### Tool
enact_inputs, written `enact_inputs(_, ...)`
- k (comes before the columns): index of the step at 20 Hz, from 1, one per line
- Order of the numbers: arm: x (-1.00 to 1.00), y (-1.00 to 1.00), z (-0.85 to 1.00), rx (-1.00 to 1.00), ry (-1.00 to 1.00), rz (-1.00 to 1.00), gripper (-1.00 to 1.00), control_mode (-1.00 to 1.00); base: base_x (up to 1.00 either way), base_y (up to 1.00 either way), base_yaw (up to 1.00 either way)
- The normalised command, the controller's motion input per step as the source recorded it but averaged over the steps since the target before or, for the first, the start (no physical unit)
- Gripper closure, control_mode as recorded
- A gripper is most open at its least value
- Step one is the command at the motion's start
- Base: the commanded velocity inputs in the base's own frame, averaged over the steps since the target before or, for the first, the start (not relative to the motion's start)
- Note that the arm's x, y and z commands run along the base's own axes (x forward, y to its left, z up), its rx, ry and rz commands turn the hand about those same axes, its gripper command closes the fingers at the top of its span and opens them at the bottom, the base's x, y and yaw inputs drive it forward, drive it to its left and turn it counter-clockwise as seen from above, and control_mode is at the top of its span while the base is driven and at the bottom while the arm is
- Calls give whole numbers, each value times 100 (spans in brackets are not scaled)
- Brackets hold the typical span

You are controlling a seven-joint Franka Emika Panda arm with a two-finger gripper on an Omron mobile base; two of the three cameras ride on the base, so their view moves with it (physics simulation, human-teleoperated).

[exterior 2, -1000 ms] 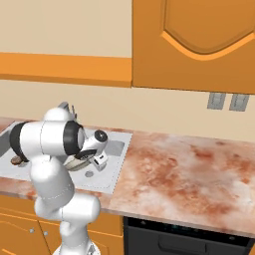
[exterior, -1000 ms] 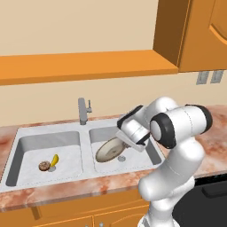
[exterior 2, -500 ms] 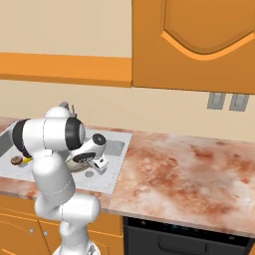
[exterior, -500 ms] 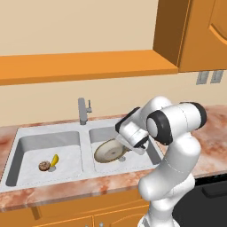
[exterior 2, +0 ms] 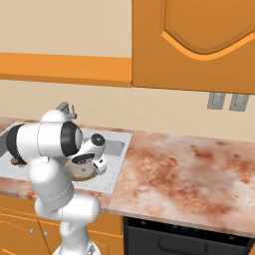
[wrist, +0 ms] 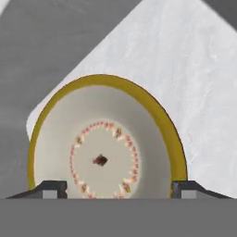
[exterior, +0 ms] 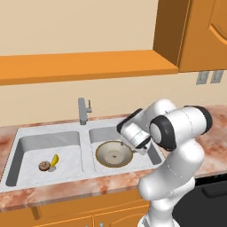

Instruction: Dump the mushroom and lemon wedge from the bowl so the bowl can be washed. Place the bowl in the sink after clearing the leftovers.

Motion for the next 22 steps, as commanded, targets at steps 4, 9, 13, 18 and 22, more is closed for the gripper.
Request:
enact_inputs(4,-31,-25,89,0,-2,-15,-100,-100,0,0,0)
enact_inputs(9,-31,-22,100,1,-9,-15,-100,-100,0,0,0)
enact_inputs(13,-18,-2,100,0,-18,-15,-100,-100,0,0,0)
enact_inputs(18,-15,0,100,0,-20,-17,-100,-100,0,0,0)
enact_inputs(22,-74,0,100,0,-8,-12,-100,-100,0,0,0)
